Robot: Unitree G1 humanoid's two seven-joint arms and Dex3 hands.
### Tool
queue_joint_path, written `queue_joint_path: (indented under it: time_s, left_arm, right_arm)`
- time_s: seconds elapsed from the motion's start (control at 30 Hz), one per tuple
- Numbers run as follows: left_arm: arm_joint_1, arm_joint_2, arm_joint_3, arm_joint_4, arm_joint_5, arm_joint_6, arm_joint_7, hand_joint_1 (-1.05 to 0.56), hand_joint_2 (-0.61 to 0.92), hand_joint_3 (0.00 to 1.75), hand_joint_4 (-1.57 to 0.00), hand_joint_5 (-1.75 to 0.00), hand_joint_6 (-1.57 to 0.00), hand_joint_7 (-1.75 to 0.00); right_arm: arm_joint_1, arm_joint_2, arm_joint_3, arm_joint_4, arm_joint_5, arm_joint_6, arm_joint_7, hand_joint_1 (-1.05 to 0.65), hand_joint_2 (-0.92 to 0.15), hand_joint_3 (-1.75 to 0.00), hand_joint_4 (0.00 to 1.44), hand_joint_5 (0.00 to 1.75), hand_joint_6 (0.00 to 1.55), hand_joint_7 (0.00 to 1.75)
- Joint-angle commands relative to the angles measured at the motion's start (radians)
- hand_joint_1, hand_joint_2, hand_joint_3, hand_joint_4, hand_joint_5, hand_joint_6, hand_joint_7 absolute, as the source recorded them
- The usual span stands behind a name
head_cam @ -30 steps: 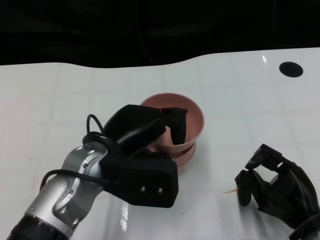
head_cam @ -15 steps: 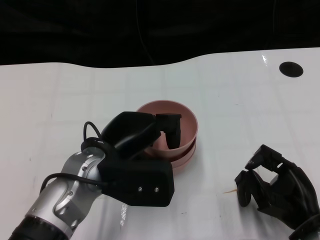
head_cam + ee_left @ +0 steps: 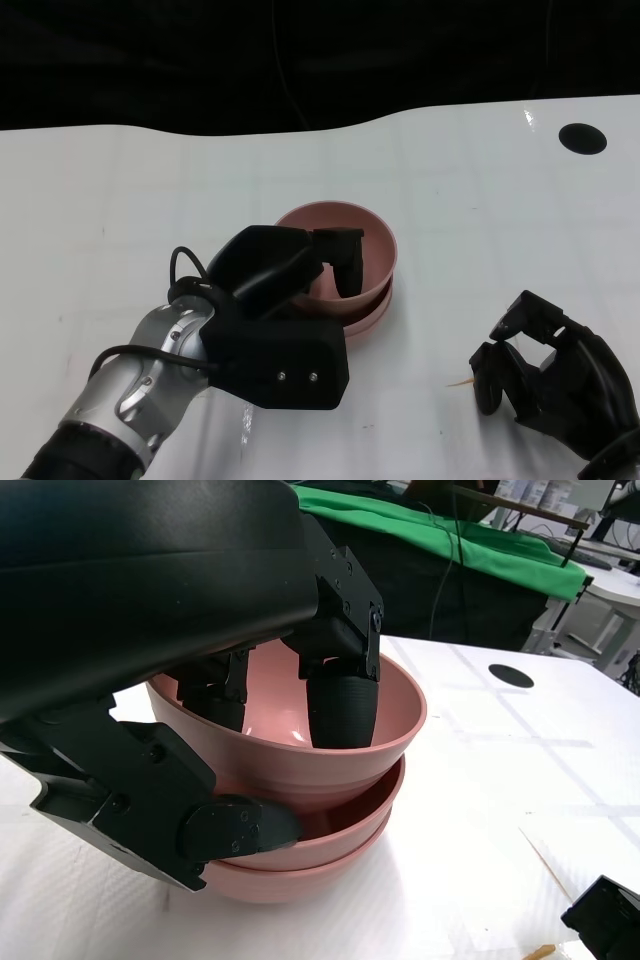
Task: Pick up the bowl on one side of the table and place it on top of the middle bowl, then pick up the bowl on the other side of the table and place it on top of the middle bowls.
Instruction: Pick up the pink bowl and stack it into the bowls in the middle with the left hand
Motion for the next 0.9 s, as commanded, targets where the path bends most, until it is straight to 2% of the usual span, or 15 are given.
queue_joint_path:
  time_s: [0.03,0.57,0.7,0.77,0.8,0.83,0.87,0.9]
  left_arm:
    - [-0.020,0.006,-0.003,0.009,0.012,0.003,0.011,-0.05,0.77,0.68,-0.71,-1.75,-0.54,-1.75]
    - [-0.011,0.003,-0.007,0.016,0.018,0.015,0.005,-0.01,0.79,0.57,-0.71,-1.75,-0.55,-1.75]
    - [-0.015,0.008,-0.008,0.025,0.023,0.001,0.018,-0.02,0.85,0.46,-0.71,-1.75,-0.61,-1.68]
    - [-0.014,0.012,-0.006,0.022,0.023,-0.005,0.022,-0.06,0.88,0.36,-0.70,-1.67,-0.77,-1.21]
    - [-0.014,0.013,-0.005,0.022,0.023,-0.007,0.024,-0.08,0.90,0.31,-0.71,-1.62,-0.83,-1.03]
    - [-0.014,0.013,-0.005,0.022,0.022,-0.008,0.025,-0.09,0.91,0.27,-0.71,-1.59,-0.87,-0.91]
    - [-0.012,0.012,-0.004,0.019,0.023,-0.003,0.029,-0.09,0.92,0.26,-0.72,-1.58,-0.88,-0.86]
    - [-0.011,0.011,-0.002,0.016,0.024,0.001,0.033,-0.16,0.92,0.21,-0.76,-1.31,-0.89,-0.68]
  right_arm:
    - [0.012,-0.013,-0.008,-0.012,0.001,-0.006,-0.003,-0.09,-0.51,-1.12,0.92,1.72,0.87,1.39]
    - [0.017,-0.012,-0.009,-0.019,0.002,-0.009,-0.005,-0.08,-0.50,-1.12,0.93,1.71,0.88,1.38]
    - [0.013,-0.012,-0.012,-0.009,0.009,-0.013,0.010,-0.08,-0.51,-1.12,0.93,1.71,0.87,1.38]
    - [0.010,-0.012,-0.015,-0.003,0.013,-0.013,0.015,-0.08,-0.52,-1.11,0.92,1.71,0.87,1.38]
    - [0.009,-0.012,-0.016,-0.002,0.013,-0.014,0.017,-0.09,-0.52,-1.11,0.92,1.71,0.86,1.38]
    - [0.009,-0.011,-0.016,-0.001,0.013,-0.014,0.017,-0.09,-0.52,-1.10,0.92,1.71,0.86,1.38]
    - [0.008,-0.012,-0.017,0.000,0.013,-0.013,0.016,-0.09,-0.52,-1.10,0.92,1.72,0.86,1.38]
    - [0.007,-0.012,-0.018,0.001,0.013,-0.012,0.016,-0.09,-0.52,-1.10,0.92,1.71,0.87,1.38]
